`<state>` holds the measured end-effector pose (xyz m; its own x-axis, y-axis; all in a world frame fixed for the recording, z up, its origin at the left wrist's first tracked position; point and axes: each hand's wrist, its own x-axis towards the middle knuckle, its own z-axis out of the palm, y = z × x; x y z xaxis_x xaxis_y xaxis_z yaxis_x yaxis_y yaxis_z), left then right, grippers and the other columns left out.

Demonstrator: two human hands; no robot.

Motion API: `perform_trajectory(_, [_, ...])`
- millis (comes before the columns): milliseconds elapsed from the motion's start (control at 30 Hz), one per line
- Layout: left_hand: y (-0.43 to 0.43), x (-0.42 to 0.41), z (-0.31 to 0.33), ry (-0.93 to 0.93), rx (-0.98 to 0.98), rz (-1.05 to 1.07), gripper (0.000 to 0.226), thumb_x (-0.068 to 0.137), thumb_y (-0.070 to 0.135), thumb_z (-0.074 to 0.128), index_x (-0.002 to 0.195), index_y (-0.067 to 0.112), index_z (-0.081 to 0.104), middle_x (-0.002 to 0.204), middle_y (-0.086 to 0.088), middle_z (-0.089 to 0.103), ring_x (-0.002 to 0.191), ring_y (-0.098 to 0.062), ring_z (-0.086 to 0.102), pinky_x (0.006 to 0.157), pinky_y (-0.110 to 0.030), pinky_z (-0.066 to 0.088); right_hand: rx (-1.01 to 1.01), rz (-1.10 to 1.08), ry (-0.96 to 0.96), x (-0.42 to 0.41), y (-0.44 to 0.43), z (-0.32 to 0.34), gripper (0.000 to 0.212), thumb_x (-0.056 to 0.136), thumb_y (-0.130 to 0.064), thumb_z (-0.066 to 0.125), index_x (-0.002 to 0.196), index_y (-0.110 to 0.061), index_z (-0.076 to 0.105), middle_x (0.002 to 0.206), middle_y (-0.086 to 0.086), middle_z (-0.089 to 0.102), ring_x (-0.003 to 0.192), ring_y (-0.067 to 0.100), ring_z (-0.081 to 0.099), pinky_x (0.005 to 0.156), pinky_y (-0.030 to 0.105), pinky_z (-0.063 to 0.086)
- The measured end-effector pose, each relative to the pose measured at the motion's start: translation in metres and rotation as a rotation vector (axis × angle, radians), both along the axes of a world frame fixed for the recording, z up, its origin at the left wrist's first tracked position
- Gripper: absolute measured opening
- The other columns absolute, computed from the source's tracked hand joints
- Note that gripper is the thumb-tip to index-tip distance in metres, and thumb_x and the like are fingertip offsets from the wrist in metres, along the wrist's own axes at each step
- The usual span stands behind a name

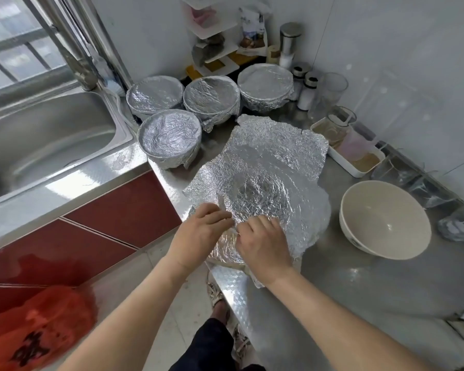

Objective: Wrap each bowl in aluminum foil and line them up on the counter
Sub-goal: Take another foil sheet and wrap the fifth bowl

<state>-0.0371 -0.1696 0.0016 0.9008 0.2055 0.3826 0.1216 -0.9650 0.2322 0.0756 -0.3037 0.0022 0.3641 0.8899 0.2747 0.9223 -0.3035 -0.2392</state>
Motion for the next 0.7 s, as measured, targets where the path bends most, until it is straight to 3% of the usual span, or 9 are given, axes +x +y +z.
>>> perform_trajectory(67, [0.003, -0.007, -0.007, 0.04, -0.028, 0.031, 0.017, 0.089, 0.018, 0.061, 0.097, 0.015, 0.076, 0.106, 0.004, 0.072, 0.099, -0.021, 0.057, 0.08, -0.034, 0.053, -0.006, -0.005, 0.092, -0.009, 0.004, -0.001, 0.006, 0.083, -0.02, 0.064, 0.081, -0.014, 0.064, 0.077, -0.001, 0.06, 0.072, 0.019, 0.055, 0.062, 0.033, 0.046])
perform_trajectory(167, [-0.001, -0.01, -0.003, 0.007, -0.109, 0.138, 0.025, 0.079, 0.001, 0.076, 0.1, 0.013, 0.076, 0.107, 0.0, 0.071, 0.099, -0.022, 0.057, 0.08, -0.033, 0.053, 0.024, 0.026, 0.31, -0.006, -0.005, 0.009, 0.032, 0.094, -0.031, 0.042, 0.092, -0.014, 0.069, 0.084, -0.002, 0.062, 0.078, 0.018, 0.055, 0.068, 0.033, 0.046])
perform_trajectory(233, [-0.012, -0.009, 0.005, -0.031, -0.21, 0.171, 0.024, 0.078, 0.001, 0.077, 0.099, 0.013, 0.076, 0.101, 0.001, 0.072, 0.093, -0.02, 0.06, 0.078, -0.03, 0.053, 0.062, 0.038, 0.394, 0.009, -0.017, 0.014, 0.027, 0.095, -0.027, 0.048, 0.094, -0.012, 0.07, 0.086, -0.003, 0.062, 0.079, 0.016, 0.055, 0.07, 0.031, 0.046])
perform_trajectory(333, [-0.028, -0.005, 0.011, 0.035, -0.291, 0.077, 0.011, 0.085, 0.019, 0.072, 0.095, 0.017, 0.078, 0.096, 0.005, 0.071, 0.087, -0.017, 0.06, 0.075, -0.027, 0.05, 0.028, 0.089, 0.358, 0.034, -0.029, 0.011, 0.024, 0.091, -0.031, 0.054, 0.092, -0.014, 0.072, 0.087, -0.005, 0.062, 0.082, 0.015, 0.054, 0.071, 0.032, 0.048])
perform_trajectory(433, [-0.036, -0.001, 0.01, 0.09, -0.388, 0.079, 0.024, 0.088, 0.038, 0.063, 0.094, 0.02, 0.078, 0.095, 0.008, 0.07, 0.086, -0.015, 0.056, 0.074, -0.026, 0.048, -0.055, 0.155, 0.314, 0.043, -0.031, 0.007, 0.024, 0.088, -0.035, 0.056, 0.09, -0.017, 0.072, 0.088, -0.005, 0.062, 0.083, 0.016, 0.053, 0.072, 0.035, 0.049])
perform_trajectory(700, [-0.028, 0.003, 0.003, 0.11, -0.285, 0.023, 0.017, 0.076, 0.024, 0.08, 0.093, 0.021, 0.078, 0.09, 0.005, 0.067, 0.083, -0.017, 0.056, 0.069, -0.024, 0.048, -0.067, 0.26, 0.104, 0.04, -0.031, -0.001, 0.015, 0.079, -0.028, 0.073, 0.087, -0.017, 0.068, 0.085, -0.004, 0.056, 0.078, 0.017, 0.052, 0.068, 0.031, 0.047])
